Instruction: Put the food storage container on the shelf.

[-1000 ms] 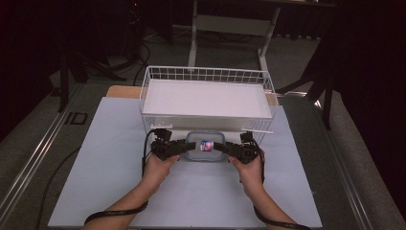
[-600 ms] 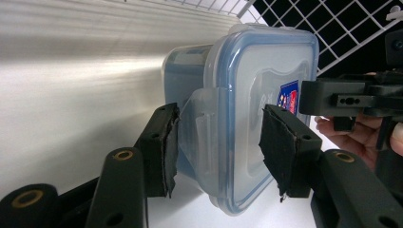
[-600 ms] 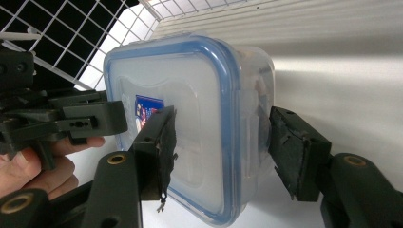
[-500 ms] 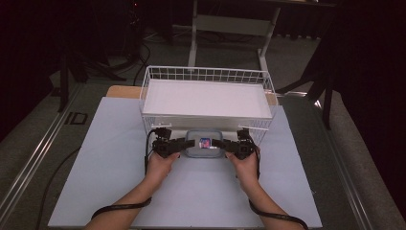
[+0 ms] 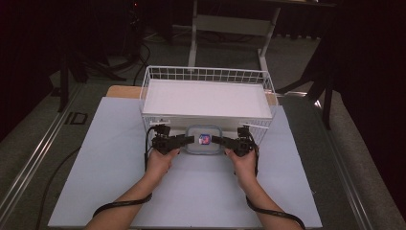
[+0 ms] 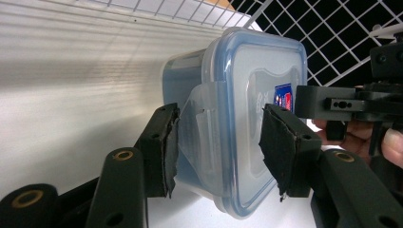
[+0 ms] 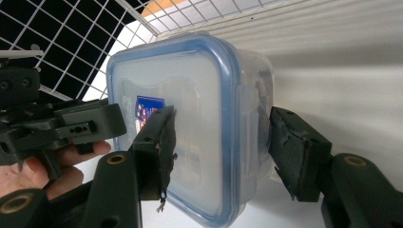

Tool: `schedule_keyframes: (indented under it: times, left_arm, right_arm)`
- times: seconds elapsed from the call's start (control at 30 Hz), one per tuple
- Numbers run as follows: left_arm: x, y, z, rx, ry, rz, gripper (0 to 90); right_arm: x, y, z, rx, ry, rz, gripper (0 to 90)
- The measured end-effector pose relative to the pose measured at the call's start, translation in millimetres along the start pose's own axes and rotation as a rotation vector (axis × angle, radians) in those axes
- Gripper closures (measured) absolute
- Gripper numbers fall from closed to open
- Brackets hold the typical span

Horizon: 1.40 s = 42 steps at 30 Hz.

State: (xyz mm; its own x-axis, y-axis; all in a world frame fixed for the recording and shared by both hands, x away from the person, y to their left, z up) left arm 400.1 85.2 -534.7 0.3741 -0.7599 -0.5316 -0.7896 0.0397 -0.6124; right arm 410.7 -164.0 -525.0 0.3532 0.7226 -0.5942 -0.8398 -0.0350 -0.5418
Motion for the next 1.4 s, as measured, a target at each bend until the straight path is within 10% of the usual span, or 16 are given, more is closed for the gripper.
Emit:
schedule_keyframes:
  times: [0.23, 0.3, 0.83, 1.27, 1.4]
  left_arm:
    - [2.5, -1.0, 0.6, -0.025, 0.009, -0.019, 48.0]
    - [4.3, -3.8, 3.0, 0.070, -0.034, -0.007, 45.3]
    - [12.8, -6.6, 6.1, 0.075, -0.086, -0.027, 36.5]
    - [13.8, -6.7, 1.4, 0.145, -0.116, -0.014, 31.0]
    - [10.5, -5.4, -5.3, 0.185, -0.165, -0.019, 31.2]
  right_arm:
    - [2.3, -2.0, -3.4, 0.023, -0.011, -0.016, 43.2]
    - [3.7, -1.1, -3.1, 0.010, -0.004, -0.033, 41.2]
    - [12.4, -2.8, -6.3, 0.005, 0.059, -0.079, 36.9]
    - [10.1, -5.5, -5.3, -0.057, 0.053, -0.050, 38.5]
    - [3.8, -2.8, 0.2, -0.164, 0.121, -0.085, 40.8]
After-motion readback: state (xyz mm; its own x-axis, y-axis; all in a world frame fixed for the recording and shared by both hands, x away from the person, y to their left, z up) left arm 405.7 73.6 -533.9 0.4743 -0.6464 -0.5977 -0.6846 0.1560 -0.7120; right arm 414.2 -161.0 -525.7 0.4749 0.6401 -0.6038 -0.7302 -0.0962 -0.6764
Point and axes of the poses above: each handheld gripper's, and its own axes: x roughly forward along the jaws, y roughly out of its underside, z roughly to its left, the point moved 3 cm from there along x, roughly forward along the jaws, and after that the axes turned 9 degrees about z, right-handed, at the moved point
